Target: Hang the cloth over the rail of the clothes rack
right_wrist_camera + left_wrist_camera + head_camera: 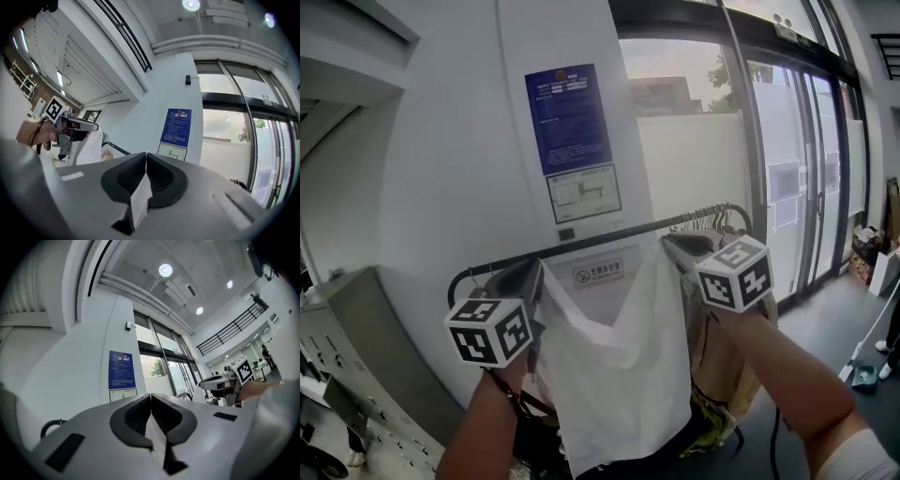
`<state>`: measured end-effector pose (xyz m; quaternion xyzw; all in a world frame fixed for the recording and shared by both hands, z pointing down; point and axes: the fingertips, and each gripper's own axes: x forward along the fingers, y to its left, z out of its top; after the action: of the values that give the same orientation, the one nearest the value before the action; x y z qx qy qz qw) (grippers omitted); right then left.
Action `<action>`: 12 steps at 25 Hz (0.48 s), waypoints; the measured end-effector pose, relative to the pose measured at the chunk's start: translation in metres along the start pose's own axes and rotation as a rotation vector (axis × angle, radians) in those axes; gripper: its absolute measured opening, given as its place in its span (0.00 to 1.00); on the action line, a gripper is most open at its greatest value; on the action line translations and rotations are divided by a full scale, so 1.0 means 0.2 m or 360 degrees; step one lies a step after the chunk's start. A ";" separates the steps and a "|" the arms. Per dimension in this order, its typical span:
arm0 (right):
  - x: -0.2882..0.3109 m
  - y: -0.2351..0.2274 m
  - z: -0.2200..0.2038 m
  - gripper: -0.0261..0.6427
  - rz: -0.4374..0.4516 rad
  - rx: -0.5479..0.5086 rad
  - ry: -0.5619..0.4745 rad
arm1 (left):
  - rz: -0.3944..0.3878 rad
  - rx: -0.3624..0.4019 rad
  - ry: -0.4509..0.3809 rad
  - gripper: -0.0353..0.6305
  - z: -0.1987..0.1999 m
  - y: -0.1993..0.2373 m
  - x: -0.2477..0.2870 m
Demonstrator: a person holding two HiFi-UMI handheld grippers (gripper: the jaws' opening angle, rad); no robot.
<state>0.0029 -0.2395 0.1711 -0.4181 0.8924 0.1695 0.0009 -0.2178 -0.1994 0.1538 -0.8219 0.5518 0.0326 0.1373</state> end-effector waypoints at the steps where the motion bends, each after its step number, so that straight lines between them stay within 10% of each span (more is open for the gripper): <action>1: 0.05 -0.04 0.05 0.05 0.0007 0.0003 -0.0005 | 0.0010 0.0015 -0.0007 0.07 0.05 0.04 0.04; 12: 0.72 -0.83 0.70 0.05 0.0043 -0.0079 -0.0158 | 0.0245 0.0105 -0.0155 0.07 0.75 0.56 0.74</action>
<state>0.0130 -0.4038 -0.0313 -0.3969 0.8924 0.2121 0.0324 -0.2479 -0.3330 -0.0414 -0.7696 0.6068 0.0647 0.1880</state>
